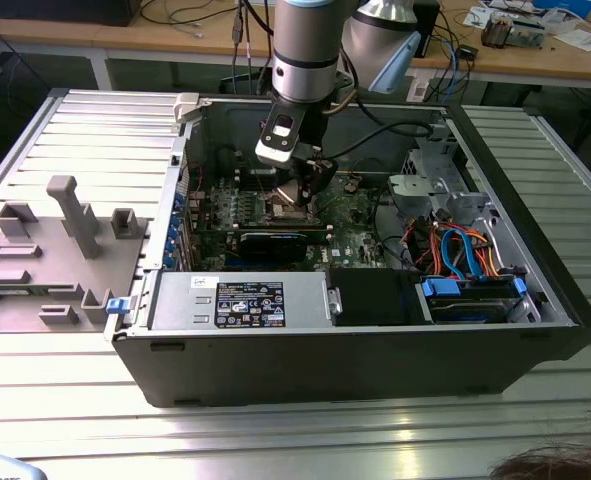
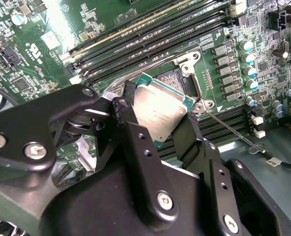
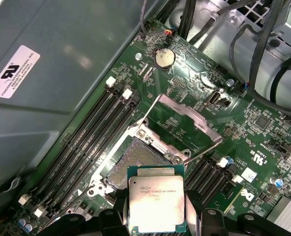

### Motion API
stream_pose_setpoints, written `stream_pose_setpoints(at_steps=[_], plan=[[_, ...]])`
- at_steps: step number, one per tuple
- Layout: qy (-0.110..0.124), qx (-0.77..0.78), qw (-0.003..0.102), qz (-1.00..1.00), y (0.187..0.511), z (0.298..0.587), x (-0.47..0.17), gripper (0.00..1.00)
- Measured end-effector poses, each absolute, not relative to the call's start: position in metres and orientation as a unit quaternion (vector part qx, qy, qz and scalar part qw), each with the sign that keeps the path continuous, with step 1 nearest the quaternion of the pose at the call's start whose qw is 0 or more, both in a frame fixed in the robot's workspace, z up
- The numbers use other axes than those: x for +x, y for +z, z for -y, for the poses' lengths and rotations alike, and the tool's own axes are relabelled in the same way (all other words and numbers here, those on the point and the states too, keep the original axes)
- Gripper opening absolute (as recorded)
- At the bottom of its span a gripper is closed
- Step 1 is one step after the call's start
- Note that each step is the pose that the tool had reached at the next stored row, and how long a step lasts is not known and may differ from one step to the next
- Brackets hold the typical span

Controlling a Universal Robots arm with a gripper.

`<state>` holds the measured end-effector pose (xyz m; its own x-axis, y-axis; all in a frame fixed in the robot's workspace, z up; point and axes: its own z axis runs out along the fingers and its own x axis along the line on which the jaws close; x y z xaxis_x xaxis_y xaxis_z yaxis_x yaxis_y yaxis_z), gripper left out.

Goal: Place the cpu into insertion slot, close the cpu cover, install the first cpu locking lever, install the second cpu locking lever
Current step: 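Place the cpu into insertion slot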

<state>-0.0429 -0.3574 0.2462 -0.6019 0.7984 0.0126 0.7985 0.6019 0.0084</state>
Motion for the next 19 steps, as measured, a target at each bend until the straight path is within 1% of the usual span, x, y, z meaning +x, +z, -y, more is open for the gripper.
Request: stream_pose_setpoints(at_steps=[19], plan=[[-0.007, -0.456, 0.004, 0.890, 0.2453, 0.3574, -0.0429, 0.55]])
